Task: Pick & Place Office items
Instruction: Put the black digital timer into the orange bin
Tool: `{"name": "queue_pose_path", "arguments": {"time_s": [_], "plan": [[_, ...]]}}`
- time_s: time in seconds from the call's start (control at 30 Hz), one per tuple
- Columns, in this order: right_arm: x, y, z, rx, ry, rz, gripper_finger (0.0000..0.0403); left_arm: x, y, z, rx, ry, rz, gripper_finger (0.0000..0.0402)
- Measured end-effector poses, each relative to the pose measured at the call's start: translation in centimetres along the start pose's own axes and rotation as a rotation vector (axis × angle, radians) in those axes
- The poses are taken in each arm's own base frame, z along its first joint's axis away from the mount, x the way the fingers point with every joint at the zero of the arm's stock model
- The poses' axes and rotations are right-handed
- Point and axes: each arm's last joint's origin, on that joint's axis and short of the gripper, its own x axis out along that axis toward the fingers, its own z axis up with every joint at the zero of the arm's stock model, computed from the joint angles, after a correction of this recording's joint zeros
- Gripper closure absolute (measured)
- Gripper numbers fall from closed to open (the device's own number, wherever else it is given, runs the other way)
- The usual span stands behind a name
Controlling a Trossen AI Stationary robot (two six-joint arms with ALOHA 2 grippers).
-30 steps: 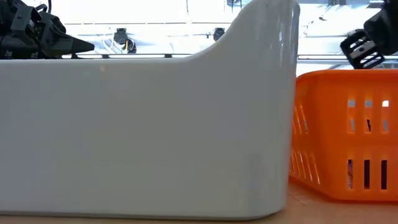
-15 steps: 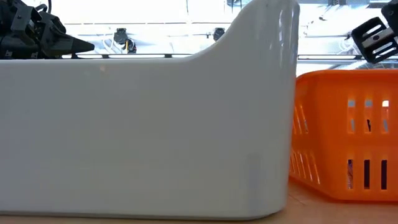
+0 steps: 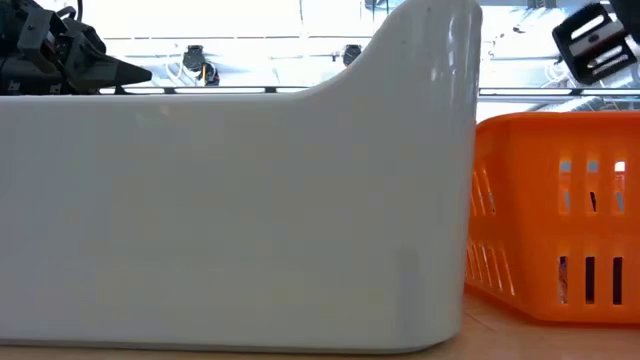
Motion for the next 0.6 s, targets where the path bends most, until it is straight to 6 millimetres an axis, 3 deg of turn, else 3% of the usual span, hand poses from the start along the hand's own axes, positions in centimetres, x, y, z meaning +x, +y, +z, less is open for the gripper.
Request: {"name": "queue_pose_path", "arguments": {"time_s": [0.6], "plan": [[5.8,0.7,1.3,-0.073,0.02,-0.01,0.0238,0.0,0.0,0.0,0.0,0.0,0.0,0.0131]]}}
